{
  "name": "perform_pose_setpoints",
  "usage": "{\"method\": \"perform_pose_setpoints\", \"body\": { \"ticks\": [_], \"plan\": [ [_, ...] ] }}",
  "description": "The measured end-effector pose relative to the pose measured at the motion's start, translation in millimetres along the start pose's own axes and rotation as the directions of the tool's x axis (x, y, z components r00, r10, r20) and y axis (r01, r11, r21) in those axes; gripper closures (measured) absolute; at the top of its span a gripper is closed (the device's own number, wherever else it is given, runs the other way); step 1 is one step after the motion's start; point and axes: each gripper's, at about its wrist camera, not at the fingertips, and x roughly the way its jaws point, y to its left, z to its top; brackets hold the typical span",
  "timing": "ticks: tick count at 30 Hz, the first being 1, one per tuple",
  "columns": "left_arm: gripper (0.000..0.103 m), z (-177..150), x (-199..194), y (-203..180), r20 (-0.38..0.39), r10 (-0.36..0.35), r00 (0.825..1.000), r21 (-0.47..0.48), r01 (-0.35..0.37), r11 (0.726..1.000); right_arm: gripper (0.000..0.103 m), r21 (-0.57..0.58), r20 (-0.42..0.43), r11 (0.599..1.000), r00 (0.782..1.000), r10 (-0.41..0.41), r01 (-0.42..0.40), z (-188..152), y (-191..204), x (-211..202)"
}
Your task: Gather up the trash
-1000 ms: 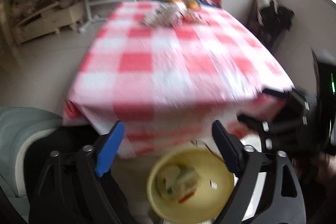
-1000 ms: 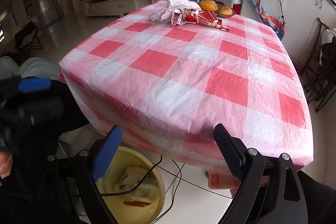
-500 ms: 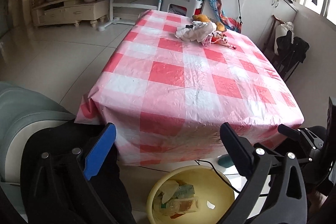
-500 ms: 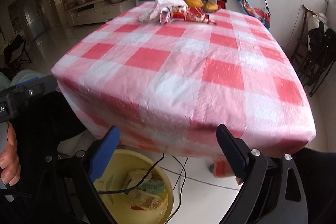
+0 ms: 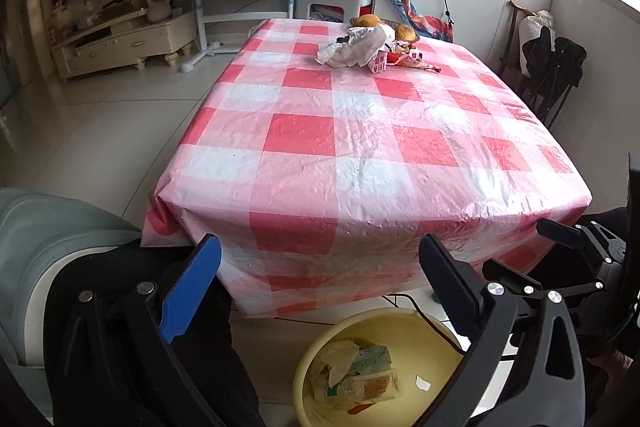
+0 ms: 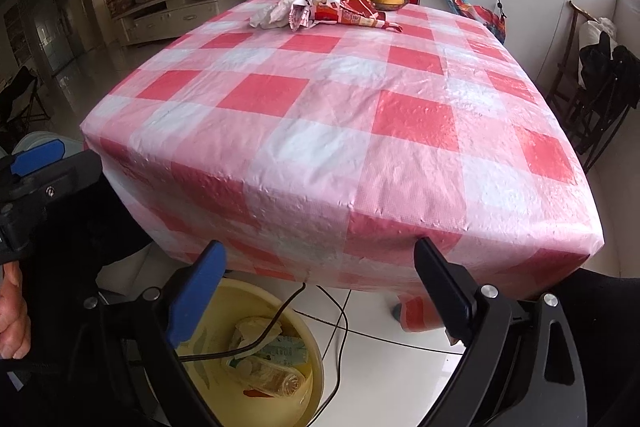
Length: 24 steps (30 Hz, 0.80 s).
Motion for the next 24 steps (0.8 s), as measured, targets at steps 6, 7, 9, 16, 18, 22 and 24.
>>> {"method": "perform_pose_setpoints", "body": {
  "ticks": [6,7,9,16,18,22,24],
  "plan": [
    [0.007,-1,1,-1,-0.003,0.002,1.0,0.004,-0.002,1.0,0.012,-0.022,-0.009,1.0,1.0,-0.004,0.004,-2,4,2],
    [0.007,-1,2,-1,-0.004,0.002,1.0,0.005,-0.002,1.0,0.012,-0.025,-0.012,1.0,1.0,-0.004,0.004,-2,5,3],
    [0.007,-1,3,-1,-0.006,0.003,1.0,0.005,-0.003,1.0,0.012,-0.031,-0.014,1.0,1.0,-0.006,0.005,-2,5,3],
    [0.007,-1,4,-1,-0.01,0.005,1.0,0.011,-0.005,1.0,0.011,-0.052,-0.025,0.999,1.0,-0.011,0.01,-3,9,6],
    [0.007,-1,5,-2,-0.012,0.006,1.0,0.015,-0.006,1.0,0.011,-0.058,-0.026,0.998,1.0,-0.013,0.012,-4,10,6],
    [0.007,-2,5,-3,-0.015,0.007,1.0,0.019,-0.007,1.0,0.011,-0.072,-0.031,0.997,0.999,-0.016,0.014,-5,13,7],
    [0.007,-2,5,-2,-0.015,0.008,1.0,0.019,-0.007,1.0,0.011,-0.074,-0.032,0.997,0.999,-0.017,0.015,-6,14,8]
  ]
}}
